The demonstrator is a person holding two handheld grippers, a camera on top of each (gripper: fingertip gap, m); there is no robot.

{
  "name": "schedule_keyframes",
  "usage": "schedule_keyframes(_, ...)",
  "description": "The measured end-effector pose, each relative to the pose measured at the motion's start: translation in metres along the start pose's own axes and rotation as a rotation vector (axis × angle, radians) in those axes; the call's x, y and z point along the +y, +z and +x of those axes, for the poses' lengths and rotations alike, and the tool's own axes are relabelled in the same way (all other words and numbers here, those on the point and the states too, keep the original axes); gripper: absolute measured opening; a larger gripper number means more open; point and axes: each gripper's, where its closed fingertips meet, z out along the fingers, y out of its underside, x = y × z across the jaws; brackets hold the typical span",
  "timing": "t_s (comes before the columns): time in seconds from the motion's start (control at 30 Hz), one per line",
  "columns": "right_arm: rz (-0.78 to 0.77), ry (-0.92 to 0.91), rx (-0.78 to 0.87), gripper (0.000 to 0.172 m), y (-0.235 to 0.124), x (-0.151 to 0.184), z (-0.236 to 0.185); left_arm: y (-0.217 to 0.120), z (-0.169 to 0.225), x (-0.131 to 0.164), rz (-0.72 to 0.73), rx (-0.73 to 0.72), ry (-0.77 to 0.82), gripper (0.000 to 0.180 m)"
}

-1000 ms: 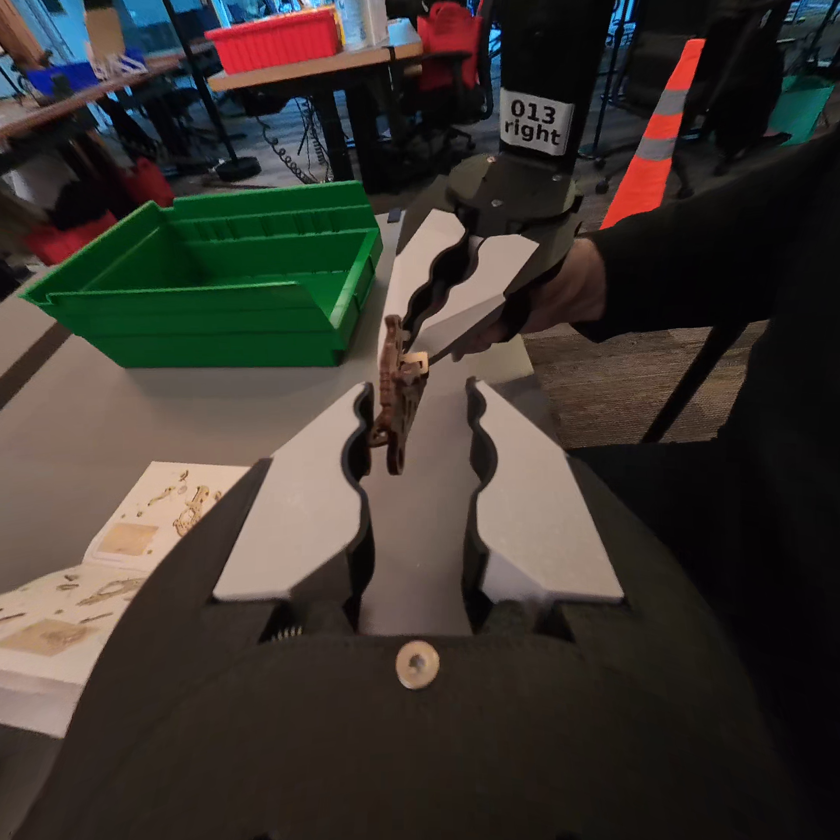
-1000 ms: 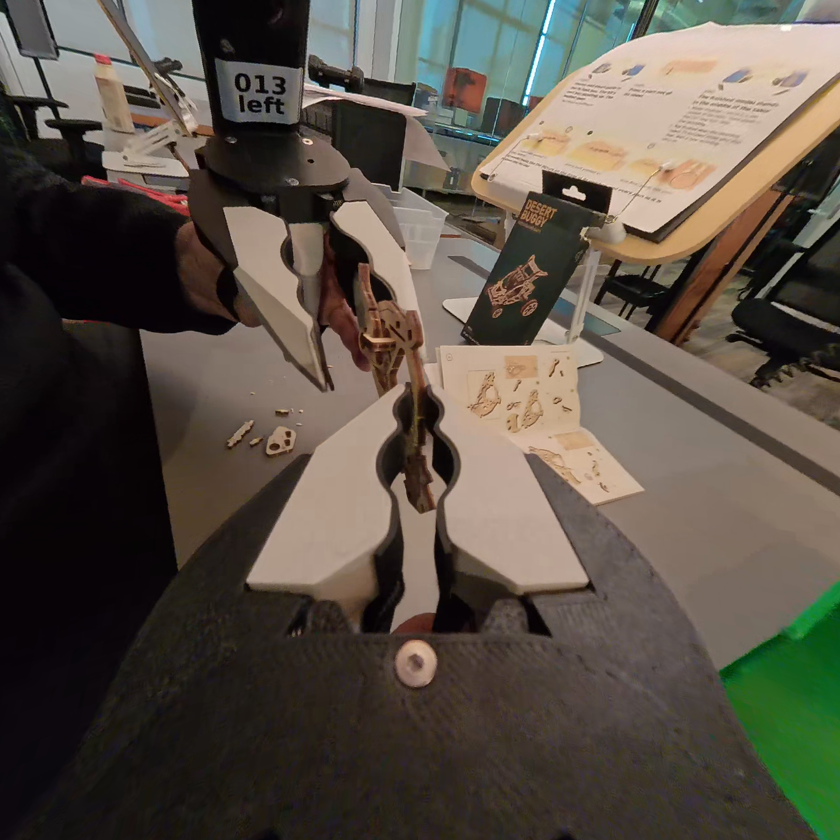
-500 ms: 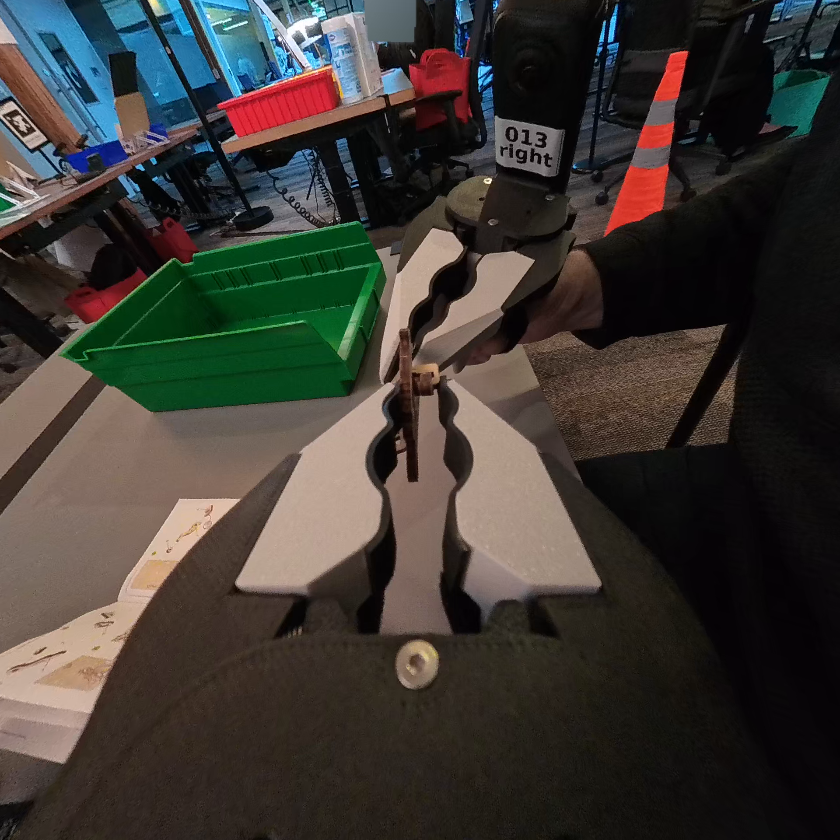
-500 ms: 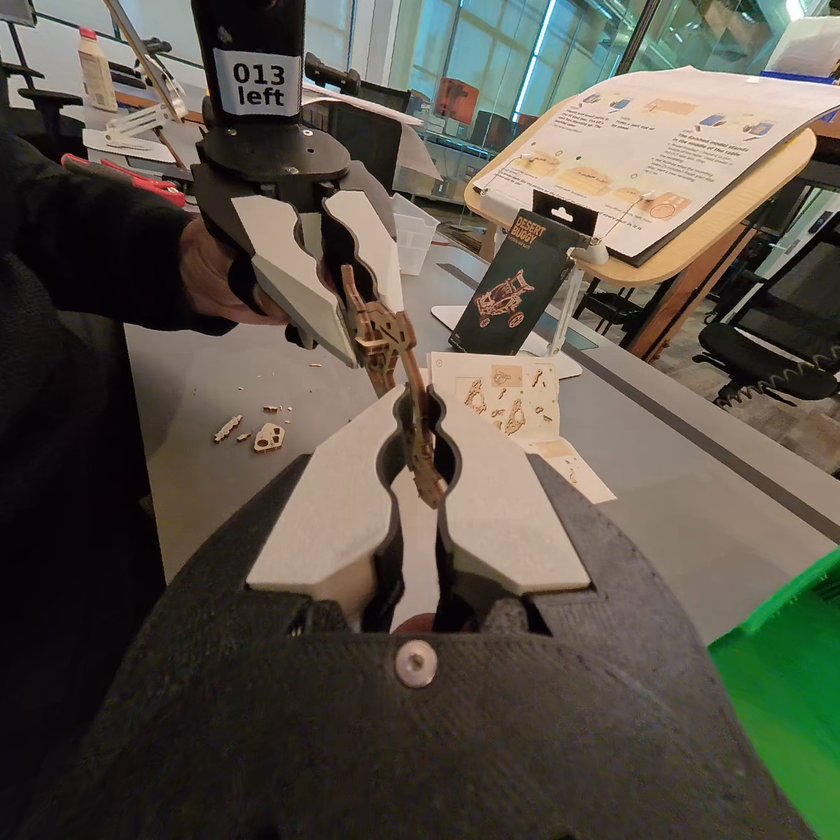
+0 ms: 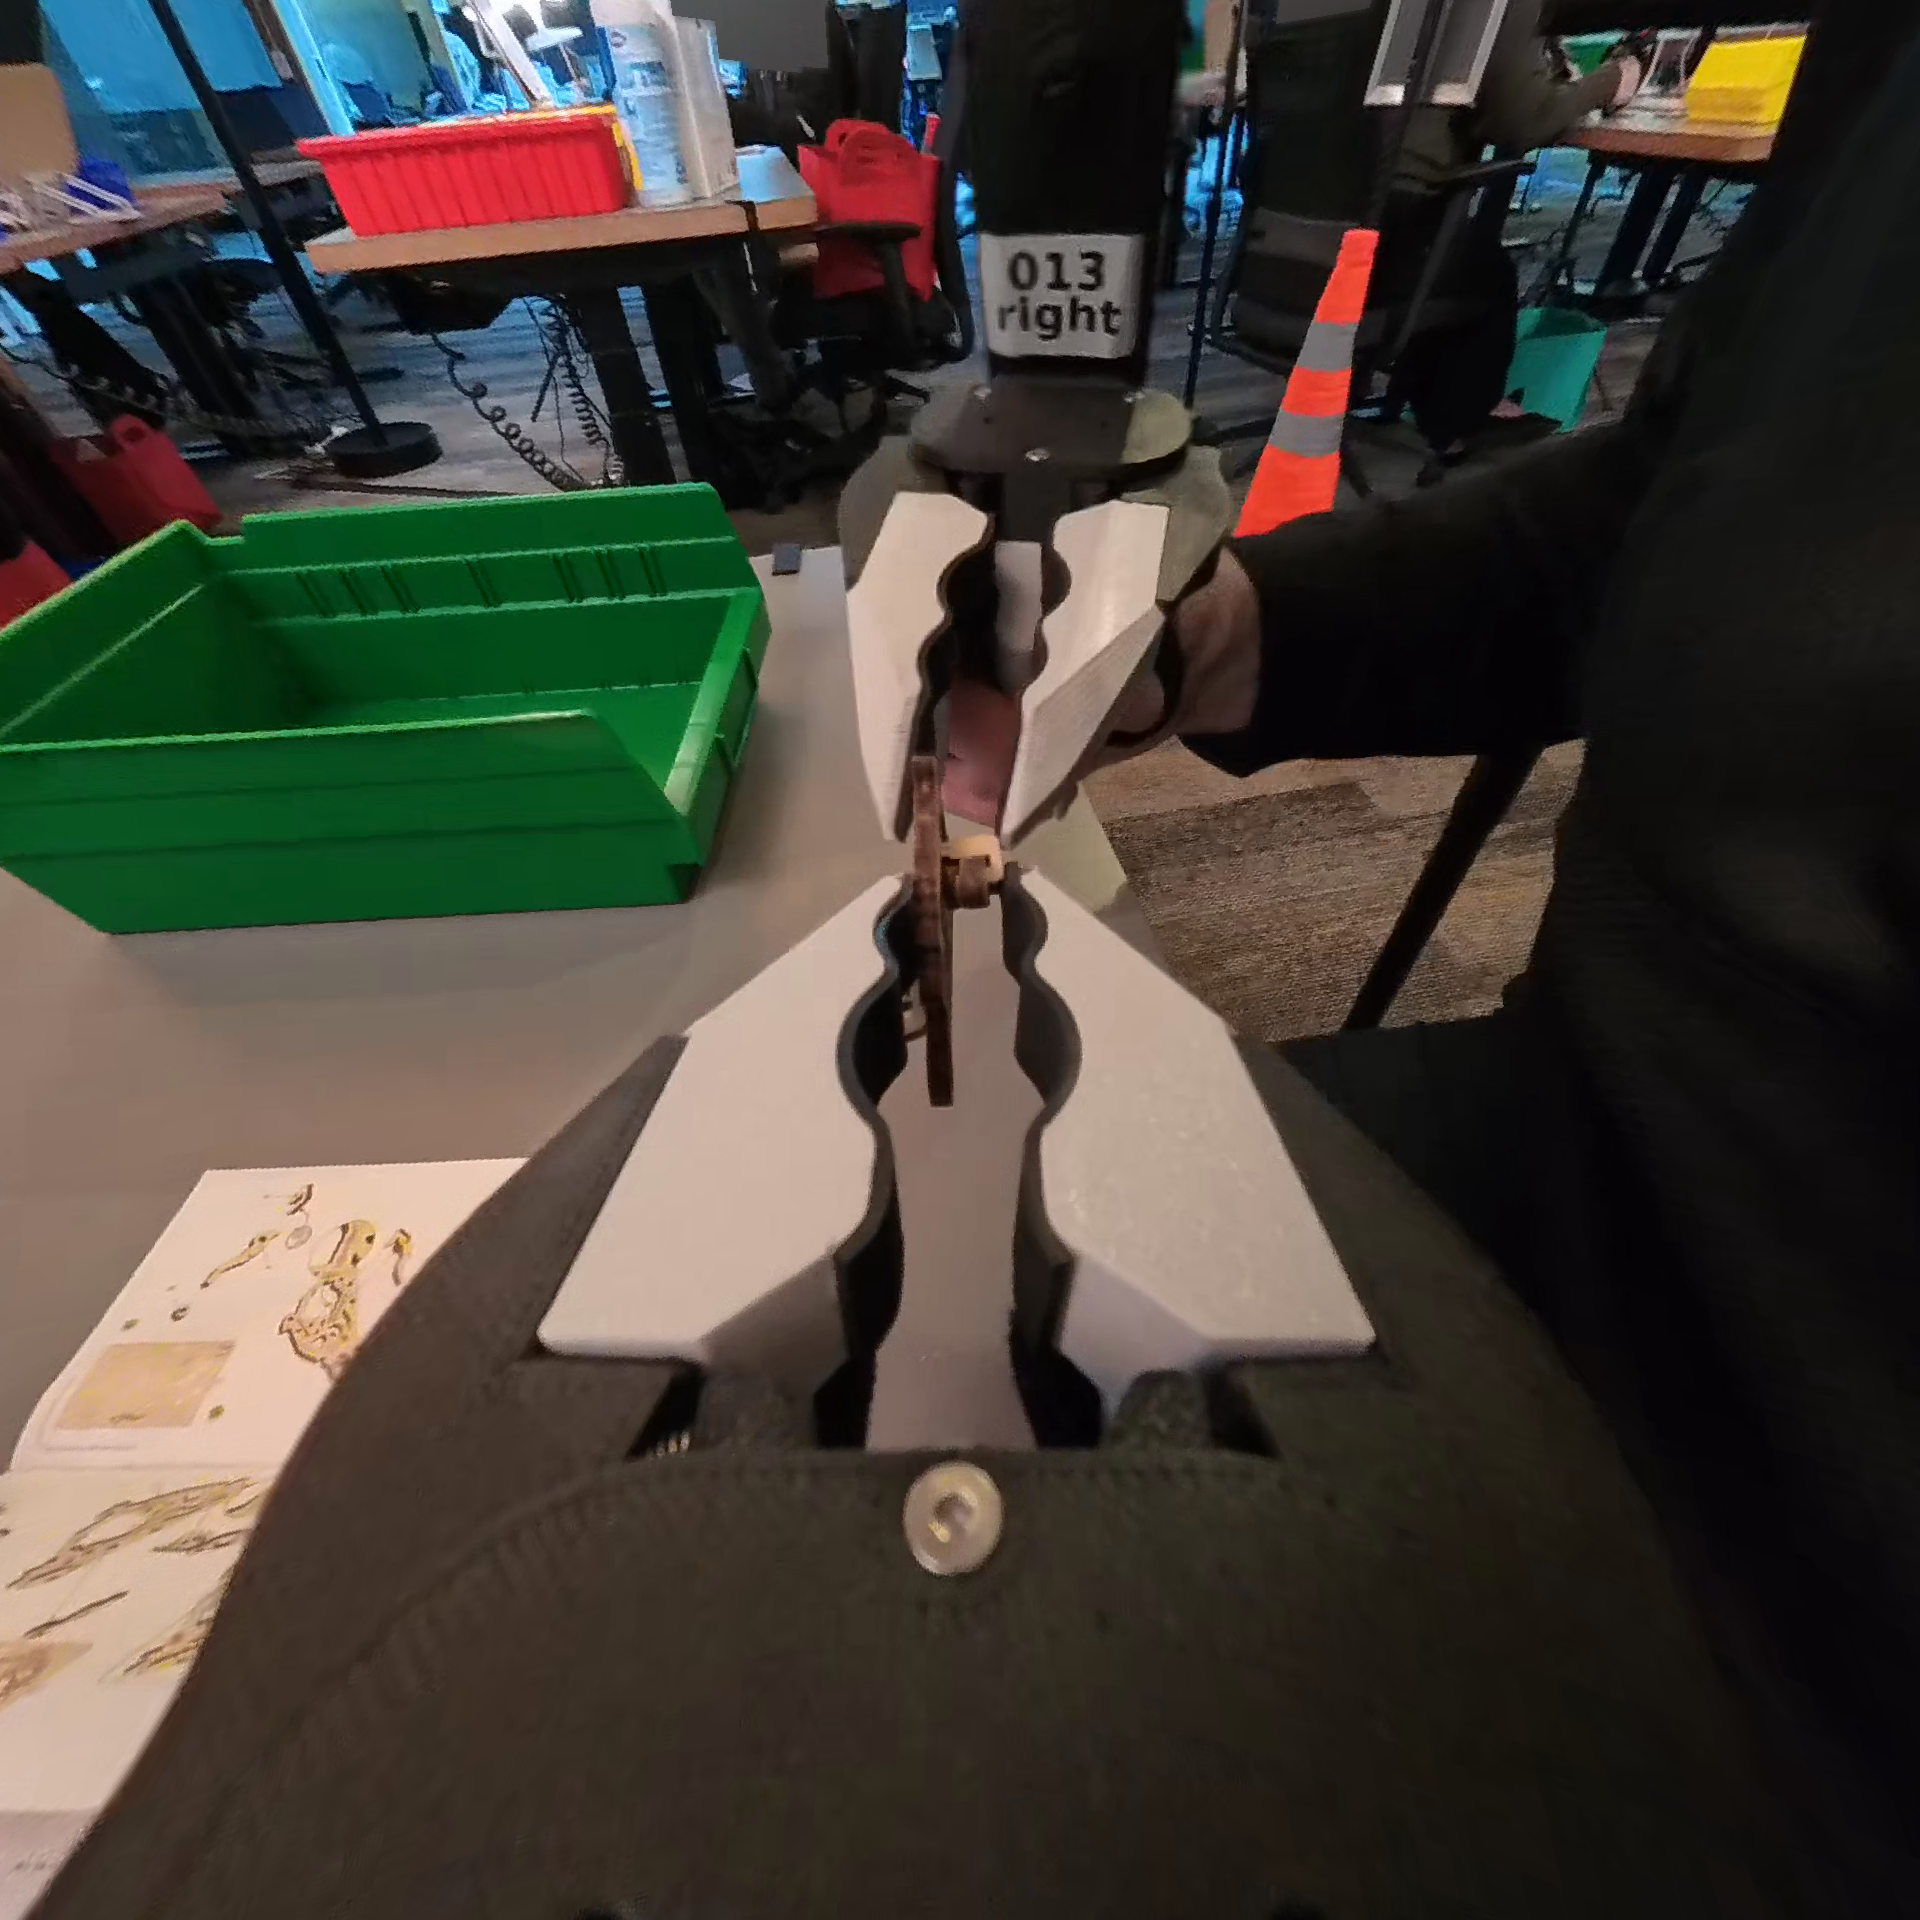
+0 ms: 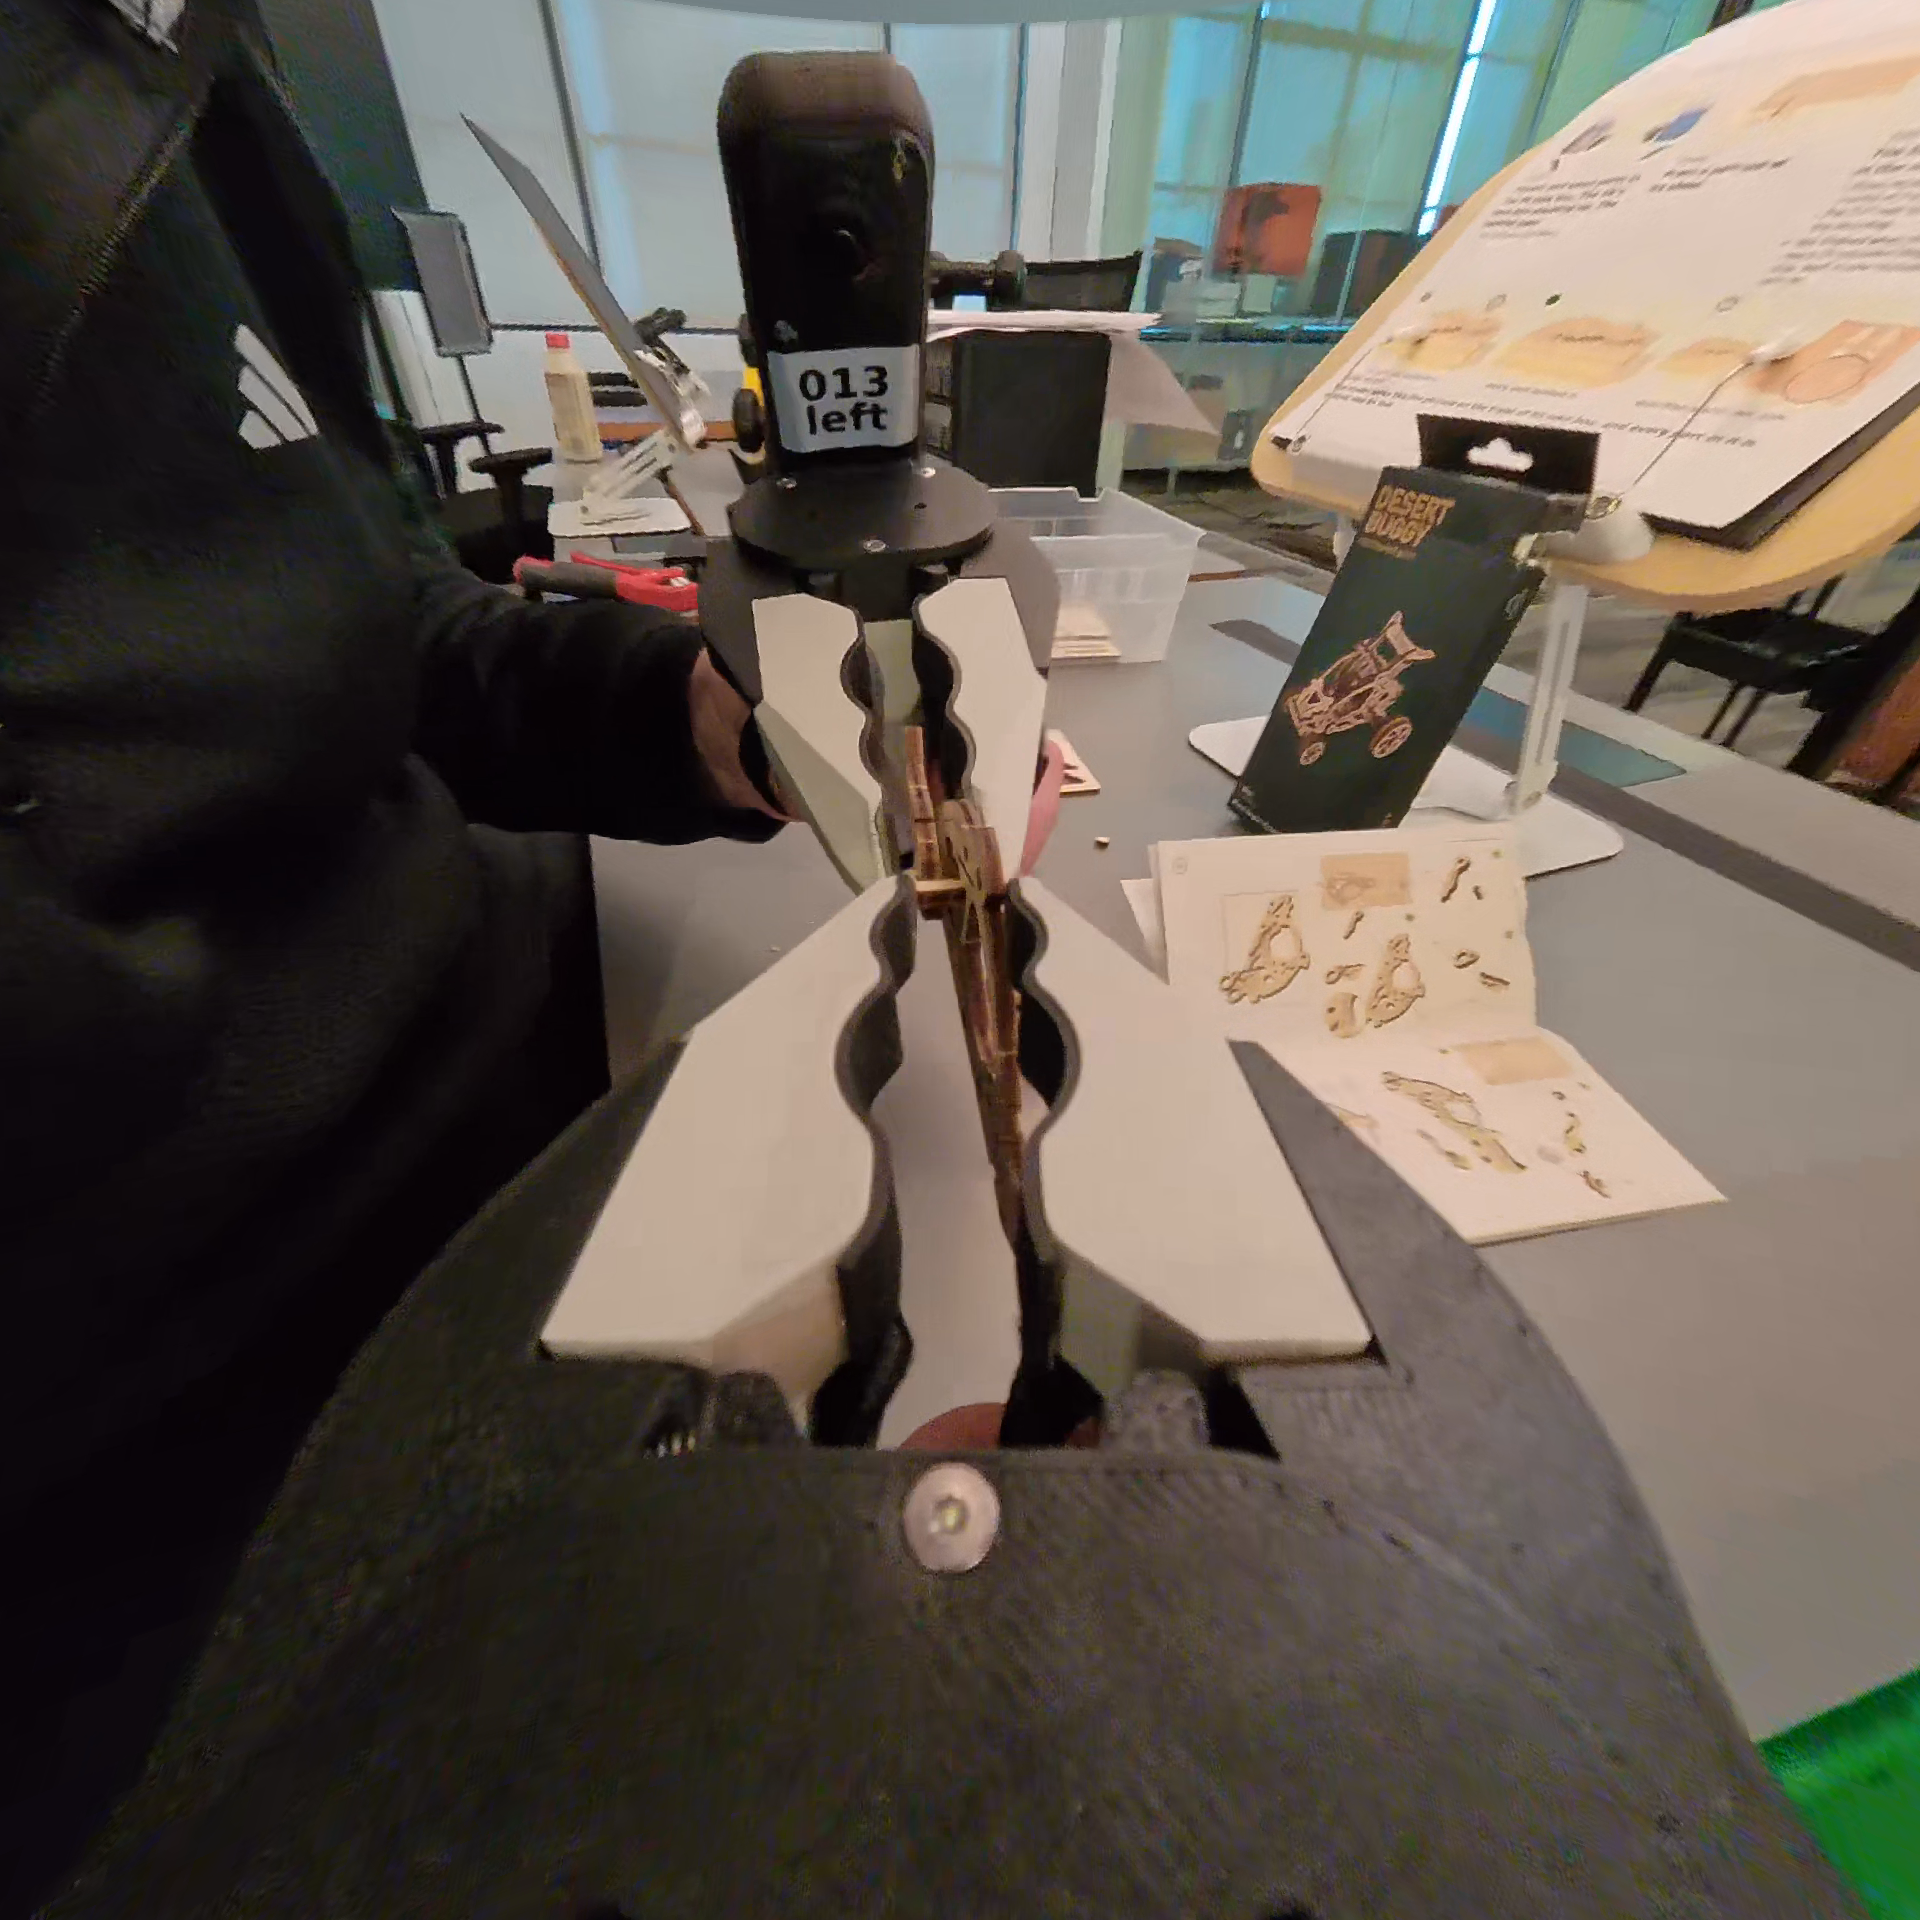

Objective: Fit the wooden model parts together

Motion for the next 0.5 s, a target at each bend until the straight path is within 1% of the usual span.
schedule_keyframes(0.07,-0.009,0.024,-0.022,0.017,0.0,0.004,-0.001,0.0,0.001,0.001,-0.008,0.014,0.001,0.013)
schedule_keyframes(0.2,-0.017,0.039,-0.061,0.014,0.001,0.007,-0.005,0.004,0.004,0.004,-0.033,0.049,0.006,0.013)
schedule_keyframes(0.3,-0.008,0.039,-0.074,0.012,0.0,0.006,-0.005,0.005,0.005,0.002,-0.021,0.071,-0.005,0.013)
schedule_keyframes(0.37,-0.004,0.036,-0.063,0.011,-0.001,0.007,-0.002,0.006,0.0,0.003,-0.031,0.047,0.001,0.015)
schedule_keyframes(0.43,0.015,0.049,-0.051,0.011,-0.002,0.007,0.001,0.004,-0.006,0.001,-0.008,0.015,-0.011,0.026)
schedule_keyframes(0.5,0.027,0.059,-0.04,0.011,-0.003,0.008,0.003,0.001,-0.009,0.001,0.006,0.0,-0.026,0.025)
